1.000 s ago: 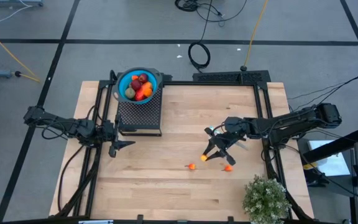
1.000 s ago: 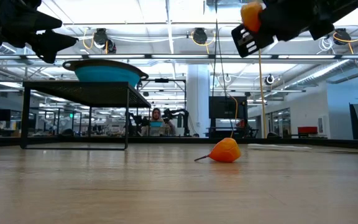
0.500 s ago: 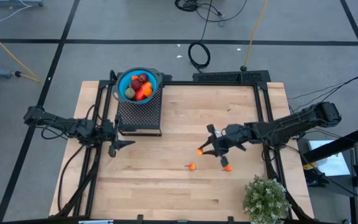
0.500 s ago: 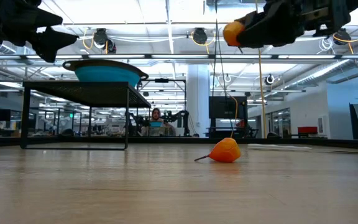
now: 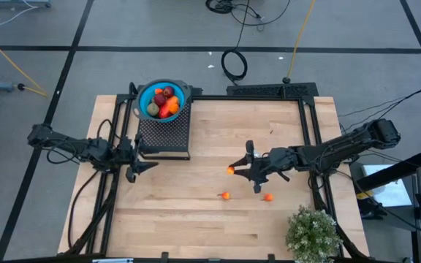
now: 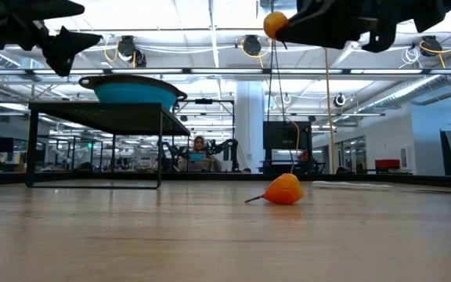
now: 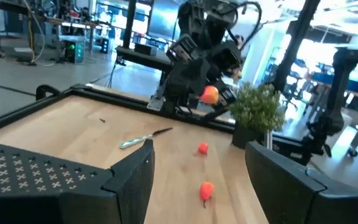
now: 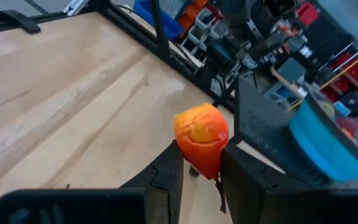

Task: Pick & Place Fruit
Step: Put the yellow pear into the blue strainer bowl on the shelf

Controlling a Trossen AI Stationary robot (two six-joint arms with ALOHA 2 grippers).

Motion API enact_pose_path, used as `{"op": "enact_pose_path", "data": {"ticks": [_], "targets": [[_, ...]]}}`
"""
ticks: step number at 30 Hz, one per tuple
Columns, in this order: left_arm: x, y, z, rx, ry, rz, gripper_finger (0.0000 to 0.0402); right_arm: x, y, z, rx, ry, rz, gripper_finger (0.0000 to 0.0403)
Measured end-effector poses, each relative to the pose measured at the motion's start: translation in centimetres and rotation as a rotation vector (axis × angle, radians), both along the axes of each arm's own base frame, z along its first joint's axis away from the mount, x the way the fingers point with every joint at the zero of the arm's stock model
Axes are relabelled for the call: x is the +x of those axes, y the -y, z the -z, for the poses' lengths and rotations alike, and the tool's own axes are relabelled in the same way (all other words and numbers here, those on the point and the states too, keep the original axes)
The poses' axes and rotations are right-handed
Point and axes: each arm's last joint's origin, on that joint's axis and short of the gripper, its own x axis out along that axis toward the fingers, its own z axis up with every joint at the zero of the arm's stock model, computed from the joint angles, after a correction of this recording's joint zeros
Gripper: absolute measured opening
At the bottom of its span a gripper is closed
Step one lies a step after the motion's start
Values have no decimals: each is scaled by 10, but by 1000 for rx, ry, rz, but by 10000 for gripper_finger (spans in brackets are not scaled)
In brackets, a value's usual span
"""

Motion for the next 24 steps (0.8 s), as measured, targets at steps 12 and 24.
{"op": "enact_pose_path", "data": {"ticks": [12,24], "targets": [[29,9,-2,-18,59,-6,251,18,-8,8,-71,122,-32,84],[66,20,4,-46,77,-21,251,22,-9,6,-74,179,-37,84]]}}
